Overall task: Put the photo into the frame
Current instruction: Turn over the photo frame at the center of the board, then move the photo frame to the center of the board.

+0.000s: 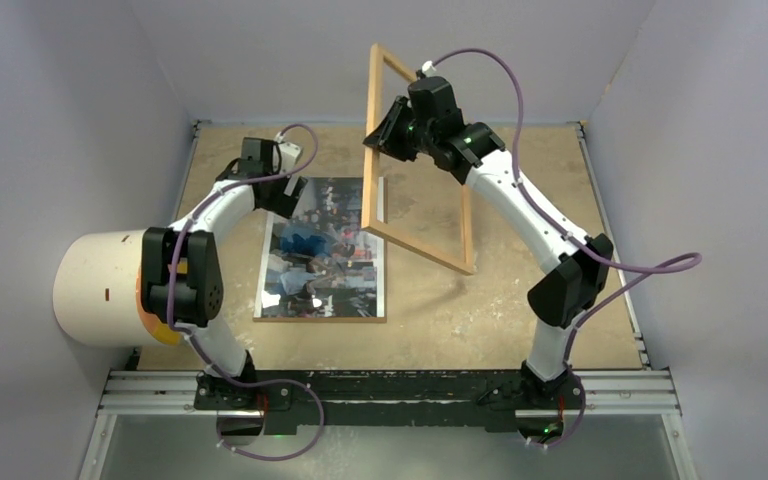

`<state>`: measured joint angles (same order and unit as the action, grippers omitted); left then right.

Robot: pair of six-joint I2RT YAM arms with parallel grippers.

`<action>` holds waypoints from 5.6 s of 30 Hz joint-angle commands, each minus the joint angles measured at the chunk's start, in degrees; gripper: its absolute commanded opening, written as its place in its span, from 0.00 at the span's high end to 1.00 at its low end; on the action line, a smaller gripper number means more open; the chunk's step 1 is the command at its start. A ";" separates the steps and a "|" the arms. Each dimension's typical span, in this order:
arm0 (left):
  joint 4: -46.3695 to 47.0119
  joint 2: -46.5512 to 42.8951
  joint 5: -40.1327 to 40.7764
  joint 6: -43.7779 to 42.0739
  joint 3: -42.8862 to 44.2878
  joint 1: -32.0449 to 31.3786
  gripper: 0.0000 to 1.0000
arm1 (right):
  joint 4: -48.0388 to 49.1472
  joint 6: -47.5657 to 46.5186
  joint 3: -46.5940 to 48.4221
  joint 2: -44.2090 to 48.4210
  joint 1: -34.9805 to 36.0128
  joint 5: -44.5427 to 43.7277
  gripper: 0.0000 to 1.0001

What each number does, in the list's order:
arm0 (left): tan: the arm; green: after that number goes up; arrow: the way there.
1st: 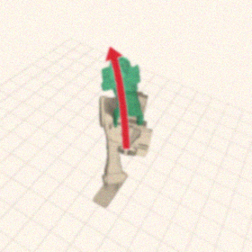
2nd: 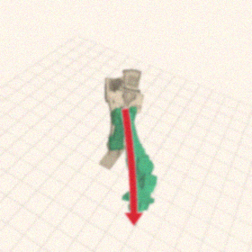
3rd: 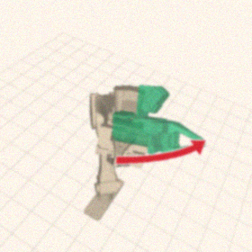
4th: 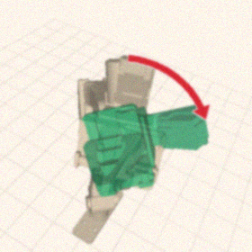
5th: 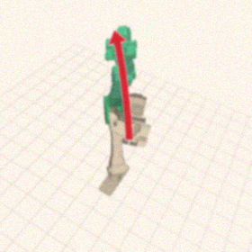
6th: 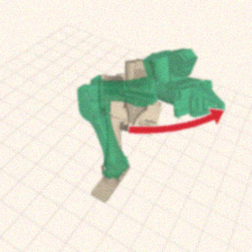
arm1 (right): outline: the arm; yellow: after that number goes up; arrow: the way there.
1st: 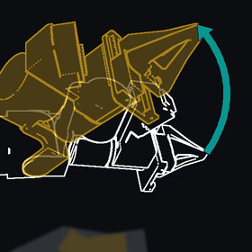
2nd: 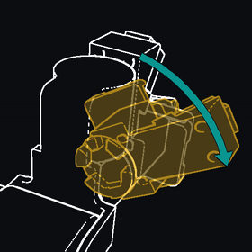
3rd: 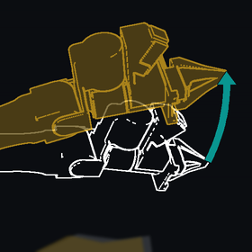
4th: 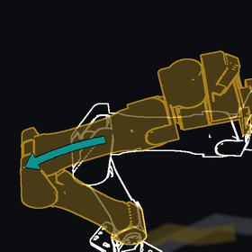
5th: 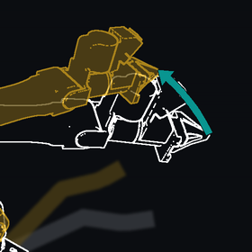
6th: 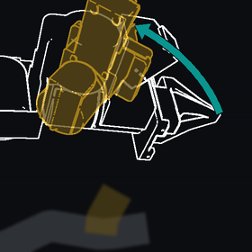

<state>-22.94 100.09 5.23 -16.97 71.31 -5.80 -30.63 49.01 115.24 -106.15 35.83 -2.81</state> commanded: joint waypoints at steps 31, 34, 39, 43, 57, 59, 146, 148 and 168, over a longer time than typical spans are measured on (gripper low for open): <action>-5.35 -6.23 -10.04 5.97 6.29 4.35 0.04 | 81.18 50.40 -40.99 8.99 -3.61 34.00 1.00; -4.43 -5.84 -10.32 5.94 5.18 4.03 0.03 | 84.25 51.89 -46.88 9.77 -5.07 34.17 1.00; -3.92 -4.41 -8.59 4.19 3.92 1.77 0.02 | 85.14 51.16 -56.63 11.80 -8.73 35.80 1.00; -1.99 -3.50 -4.75 1.67 2.05 -1.10 0.02 | 78.99 46.02 -61.75 14.93 -13.23 38.34 0.96; 5.85 6.41 12.54 -9.01 -1.90 -11.55 0.00 | 71.31 34.91 -75.70 17.57 -26.18 46.46 0.39; 7.64 7.85 14.62 -10.56 -2.72 -11.60 0.00 | 72.31 34.98 -76.91 16.72 -26.46 46.99 0.40; 11.71 6.80 19.09 -16.54 -9.14 -11.78 0.00 | 6.13 -19.73 -50.27 2.79 -22.33 -33.14 1.00; 11.36 6.63 18.74 -16.47 -8.92 -11.78 0.00 | 4.76 -18.70 -49.09 3.26 -22.83 -34.75 1.00; 0.21 1.99 6.14 -7.84 0.57 -6.59 0.00 | 9.07 -5.31 -25.05 -3.35 2.90 -15.65 0.78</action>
<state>-18.72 105.41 15.57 -28.01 68.10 -15.14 -25.17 39.53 85.14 -104.38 36.05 -25.76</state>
